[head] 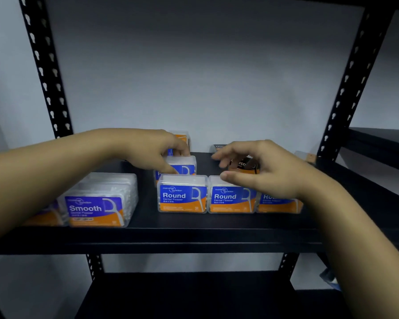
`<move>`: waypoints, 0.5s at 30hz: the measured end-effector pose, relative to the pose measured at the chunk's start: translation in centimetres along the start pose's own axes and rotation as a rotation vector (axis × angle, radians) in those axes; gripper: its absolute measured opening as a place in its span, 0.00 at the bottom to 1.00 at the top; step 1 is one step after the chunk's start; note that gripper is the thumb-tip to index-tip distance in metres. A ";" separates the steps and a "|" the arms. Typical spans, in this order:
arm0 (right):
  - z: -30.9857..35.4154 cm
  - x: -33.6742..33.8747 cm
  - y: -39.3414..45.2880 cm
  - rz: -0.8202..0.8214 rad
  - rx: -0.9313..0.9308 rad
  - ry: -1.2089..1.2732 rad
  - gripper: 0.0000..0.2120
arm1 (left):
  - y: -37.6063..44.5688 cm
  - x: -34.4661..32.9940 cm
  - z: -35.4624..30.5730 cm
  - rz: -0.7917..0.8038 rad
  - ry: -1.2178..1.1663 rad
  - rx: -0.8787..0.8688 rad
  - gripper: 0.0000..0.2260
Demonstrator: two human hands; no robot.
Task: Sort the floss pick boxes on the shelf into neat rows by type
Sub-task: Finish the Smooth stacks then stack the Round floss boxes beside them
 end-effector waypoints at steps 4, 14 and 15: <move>0.6 -2.1 1.1 0.097 -0.011 -0.017 0.16 | 0.7 -0.5 -0.1 0.008 0.033 0.012 0.16; 0.6 -3.5 1.2 0.137 -0.021 0.007 0.18 | 1.5 -0.4 -0.8 0.031 0.043 0.028 0.19; 0.6 -3.5 1.2 0.134 -0.021 0.008 0.18 | 1.6 -0.5 -0.8 0.030 0.044 0.031 0.19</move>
Point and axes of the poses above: each hand's wrist, its own y-axis towards the middle knuckle, its own x-axis out of the back of the hand, z = x × y, the point moved 6 cm from there along y, towards the middle knuckle, and after that the axes turned 4 degrees about y, right-handed, at the moved point
